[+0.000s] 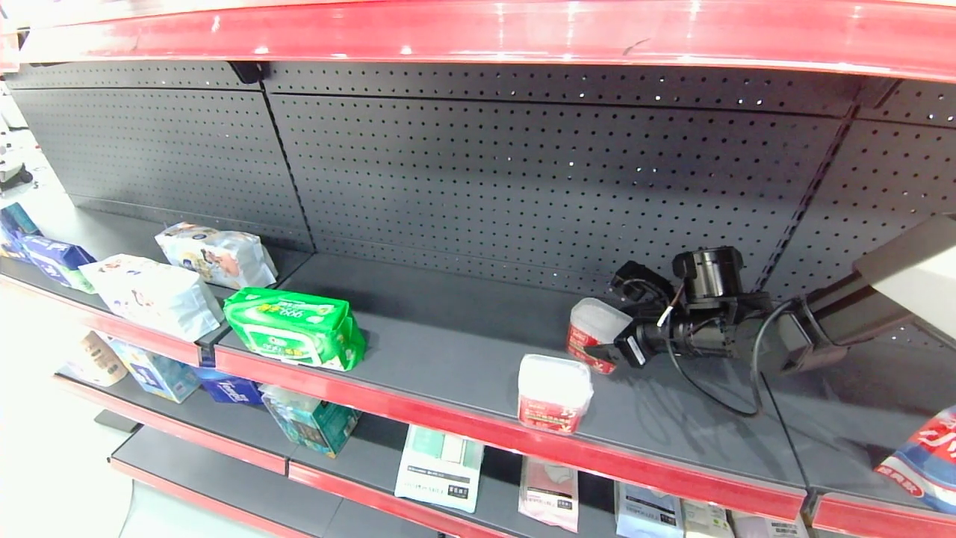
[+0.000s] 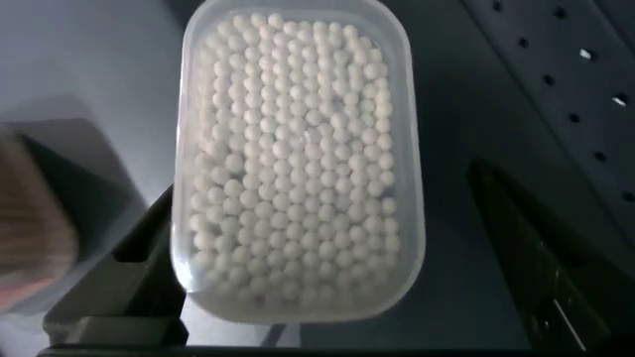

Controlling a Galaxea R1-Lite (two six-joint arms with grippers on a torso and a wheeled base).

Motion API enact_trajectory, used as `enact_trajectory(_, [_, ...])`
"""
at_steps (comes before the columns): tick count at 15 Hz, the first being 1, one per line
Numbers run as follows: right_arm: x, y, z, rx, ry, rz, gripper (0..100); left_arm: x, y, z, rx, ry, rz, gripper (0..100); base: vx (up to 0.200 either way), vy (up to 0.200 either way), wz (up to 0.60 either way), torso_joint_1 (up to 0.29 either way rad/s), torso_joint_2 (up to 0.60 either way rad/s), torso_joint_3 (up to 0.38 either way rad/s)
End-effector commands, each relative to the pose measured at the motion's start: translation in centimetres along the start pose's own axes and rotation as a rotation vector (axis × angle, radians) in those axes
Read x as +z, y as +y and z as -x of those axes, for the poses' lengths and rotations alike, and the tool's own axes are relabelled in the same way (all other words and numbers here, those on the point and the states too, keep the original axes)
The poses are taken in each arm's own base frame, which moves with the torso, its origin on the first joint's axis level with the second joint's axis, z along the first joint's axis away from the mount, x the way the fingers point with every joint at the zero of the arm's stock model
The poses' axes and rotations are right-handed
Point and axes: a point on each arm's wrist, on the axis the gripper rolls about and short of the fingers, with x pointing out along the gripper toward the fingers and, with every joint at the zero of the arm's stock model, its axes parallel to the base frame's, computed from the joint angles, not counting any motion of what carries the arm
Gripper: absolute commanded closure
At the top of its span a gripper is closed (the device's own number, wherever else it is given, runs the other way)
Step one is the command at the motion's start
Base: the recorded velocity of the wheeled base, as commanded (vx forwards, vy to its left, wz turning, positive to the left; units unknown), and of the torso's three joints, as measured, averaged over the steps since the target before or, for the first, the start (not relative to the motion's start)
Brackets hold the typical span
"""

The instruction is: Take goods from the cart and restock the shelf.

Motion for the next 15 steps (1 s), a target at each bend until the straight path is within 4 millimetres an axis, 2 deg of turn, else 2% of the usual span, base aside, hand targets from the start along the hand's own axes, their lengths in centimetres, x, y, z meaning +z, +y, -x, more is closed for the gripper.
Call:
enact_trajectory(1, [-0.1, -0.3, 0.3, -0.021, 0.004, -0.005, 0, 0.0, 0.0, 0.0, -0.001, 0.001, 0.000, 0, 0.000, 0.000, 0.00, 0.000, 0.00, 0.000])
enact_trajectory(8, [-0.9, -0.6, 1.2, -0.041, 0.033, -0.020, 0, 0.0, 0.0, 0.0, 0.001, 0.001, 0.000, 0, 0.000, 0.000, 0.00, 0.000, 0.00, 0.000])
enact_trajectory(15, [-1.4, -1.6, 1.4, -0.108, 0.062, -0.037, 0, 0.0, 0.0, 0.0, 0.001, 0.001, -0.001, 0, 0.000, 0.000, 0.00, 0.000, 0.00, 0.000])
